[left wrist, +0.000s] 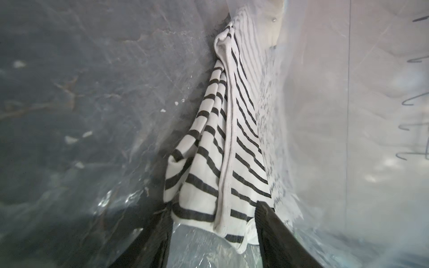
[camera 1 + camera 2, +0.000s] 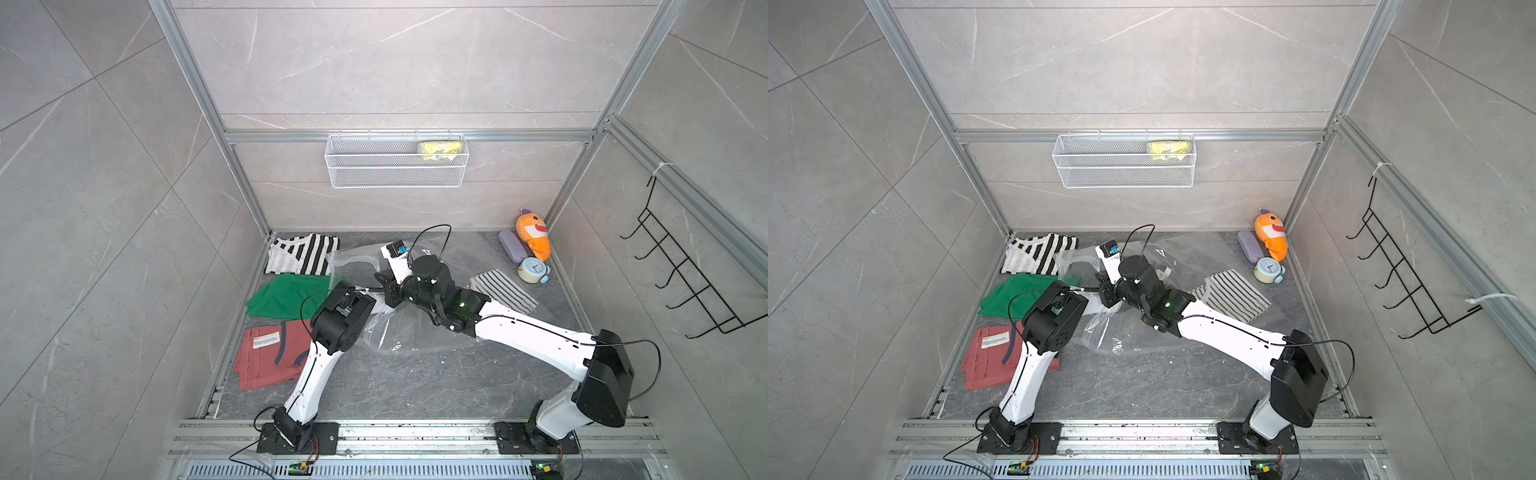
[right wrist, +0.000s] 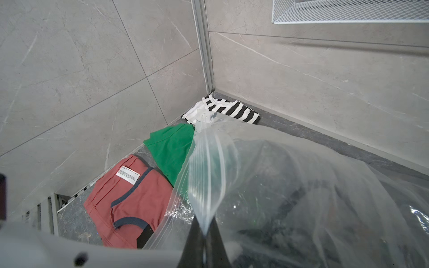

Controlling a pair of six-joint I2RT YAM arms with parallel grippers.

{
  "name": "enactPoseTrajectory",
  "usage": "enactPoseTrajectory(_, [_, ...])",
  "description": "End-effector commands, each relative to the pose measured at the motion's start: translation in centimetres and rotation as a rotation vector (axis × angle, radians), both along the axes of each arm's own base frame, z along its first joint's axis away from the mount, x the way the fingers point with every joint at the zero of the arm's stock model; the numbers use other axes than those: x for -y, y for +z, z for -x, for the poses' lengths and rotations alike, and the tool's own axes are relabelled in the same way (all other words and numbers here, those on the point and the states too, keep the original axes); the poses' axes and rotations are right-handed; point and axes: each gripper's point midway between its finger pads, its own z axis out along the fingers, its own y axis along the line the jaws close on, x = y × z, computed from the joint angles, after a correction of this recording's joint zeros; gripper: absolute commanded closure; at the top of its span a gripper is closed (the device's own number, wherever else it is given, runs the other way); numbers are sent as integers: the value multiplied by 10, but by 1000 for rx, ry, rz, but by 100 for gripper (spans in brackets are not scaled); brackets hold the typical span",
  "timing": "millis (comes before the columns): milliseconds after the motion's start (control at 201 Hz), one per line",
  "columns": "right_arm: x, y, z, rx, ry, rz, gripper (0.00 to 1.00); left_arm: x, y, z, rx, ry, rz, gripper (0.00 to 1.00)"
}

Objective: Take the tank top out of the vacuum bag
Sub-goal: Take out the tank top from the vacuum bag.

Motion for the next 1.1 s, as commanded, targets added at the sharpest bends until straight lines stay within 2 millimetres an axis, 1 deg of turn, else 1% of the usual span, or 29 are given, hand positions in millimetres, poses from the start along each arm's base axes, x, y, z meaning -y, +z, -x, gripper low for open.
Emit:
enactPoseTrajectory(0, [-17, 8, 12, 7, 71, -80, 100, 6, -35, 23, -100, -35, -76, 39])
enactPoseTrajectory(119, [-16, 8, 13, 8, 70, -81, 100, 11, -42, 26, -116, -47, -91, 39])
enactPoseTrajectory(249, [-17, 5, 13, 7, 74, -83, 100, 16, -44, 29, -104, -55, -99, 43])
enactPoseTrajectory(413, [-16, 7, 12, 15, 69, -94, 100, 23, -45, 31, -98, -66, -101, 54])
enactPoseTrajectory(543, [-15, 3, 10, 11, 54, -80, 100, 25, -48, 29, -99, -67, -109, 72])
enactPoseTrajectory(587, [-14, 3, 10, 13, 50, -81, 100, 26, -48, 28, -95, -69, -106, 81])
enactPoseTrajectory(672, [-11, 1, 9, 13, 37, -77, 100, 25, -46, 29, -92, -66, -106, 95])
enactPoseTrajectory(747, [-4, -2, 6, 14, 0, -64, 100, 21, -41, 27, -70, -55, -110, 99])
enactPoseTrajectory(796, [1, -3, 4, 16, -27, -50, 91, 20, -37, 26, -58, -50, -111, 100])
enactPoseTrajectory(846, [8, -5, 2, 19, -53, -33, 74, 19, -33, 26, -51, -48, -106, 100])
enactPoseTrajectory(861, [9, -6, 2, 22, -58, -27, 66, 19, -32, 26, -49, -49, -104, 100])
enactPoseTrajectory(891, [14, -7, 2, 28, -72, -11, 53, 19, -30, 25, -47, -48, -101, 100])
enactPoseTrajectory(926, [21, -6, 3, 35, -87, 10, 42, 19, -25, 23, -41, -46, -94, 100])
enactPoseTrajectory(961, [30, -6, 2, 44, -114, 30, 35, 18, -22, 22, -38, -44, -90, 100])
enactPoseTrajectory(1020, [50, 1, 4, 76, -170, 42, 23, 16, -16, 20, -32, -36, -80, 100])
enactPoseTrajectory(1050, [61, 4, 6, 96, -196, 52, 19, 15, -13, 19, -31, -35, -74, 100])
enactPoseTrajectory(1090, [76, 14, 8, 126, -233, 56, 14, 15, -9, 18, -32, -36, -69, 100])
